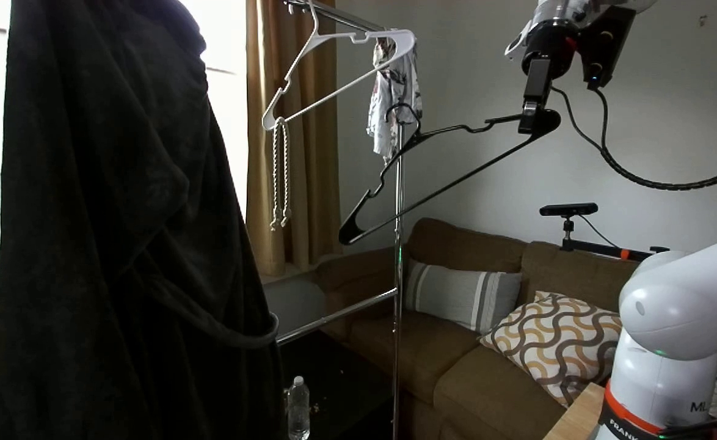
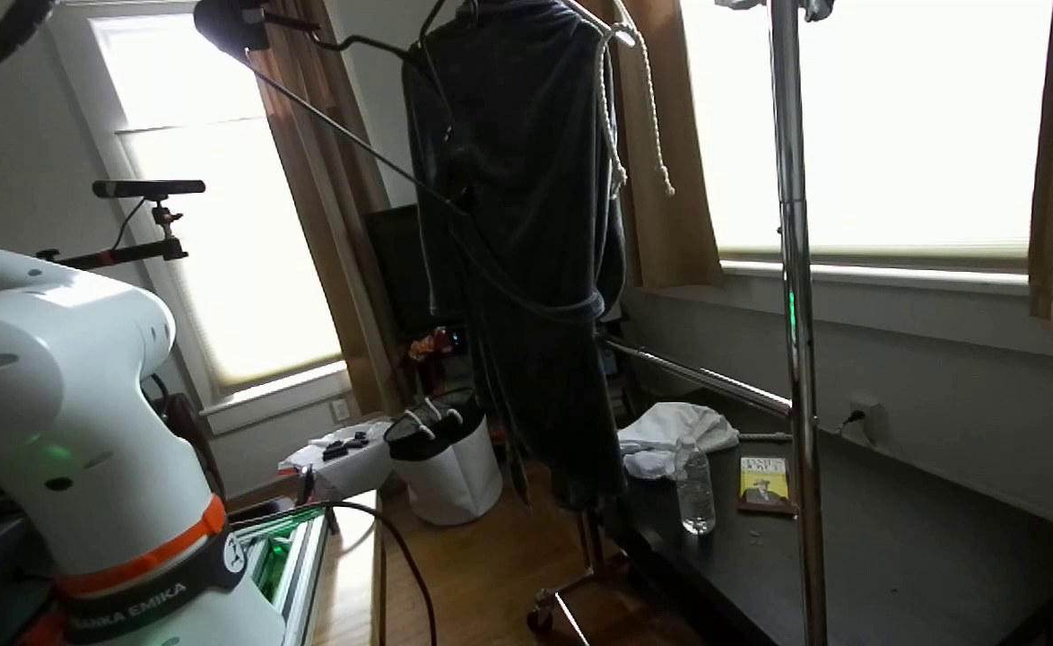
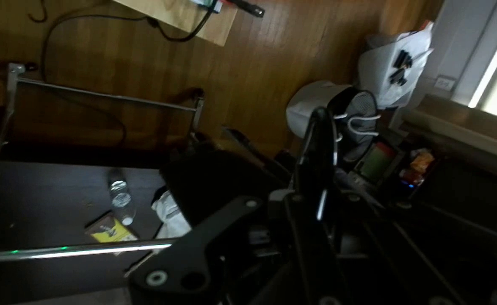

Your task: Move the hanger to the left

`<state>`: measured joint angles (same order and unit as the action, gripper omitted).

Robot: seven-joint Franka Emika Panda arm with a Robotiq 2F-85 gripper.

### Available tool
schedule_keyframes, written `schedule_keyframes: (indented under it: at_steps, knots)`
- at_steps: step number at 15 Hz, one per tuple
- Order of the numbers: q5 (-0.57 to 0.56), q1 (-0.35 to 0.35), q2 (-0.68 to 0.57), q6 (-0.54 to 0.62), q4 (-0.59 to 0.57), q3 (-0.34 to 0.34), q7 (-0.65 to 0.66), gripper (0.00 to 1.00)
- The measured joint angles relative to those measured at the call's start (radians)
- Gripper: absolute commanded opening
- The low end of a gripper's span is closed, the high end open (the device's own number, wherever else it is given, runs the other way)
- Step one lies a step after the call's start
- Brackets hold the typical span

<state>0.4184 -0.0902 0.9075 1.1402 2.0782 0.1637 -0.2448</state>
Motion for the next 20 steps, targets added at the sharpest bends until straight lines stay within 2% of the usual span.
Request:
schedule_keyframes:
  at_steps: [5, 11, 15, 20]
  knots:
    - [0.125, -0.009, -0.071, 0.041, -0.036, -0.028, -0.077, 0.02]
    - [0.161, -0.031, -0.179, 0.250, -0.249, -0.133, -0.138, 0.02]
    - [0.082, -0.034, -0.275, 0.306, -0.451, -0.201, -0.118, 0.02]
    - [-0.180, -0.028, -0.427, 0.307, -0.677, -0.301, -0.041, 0.02]
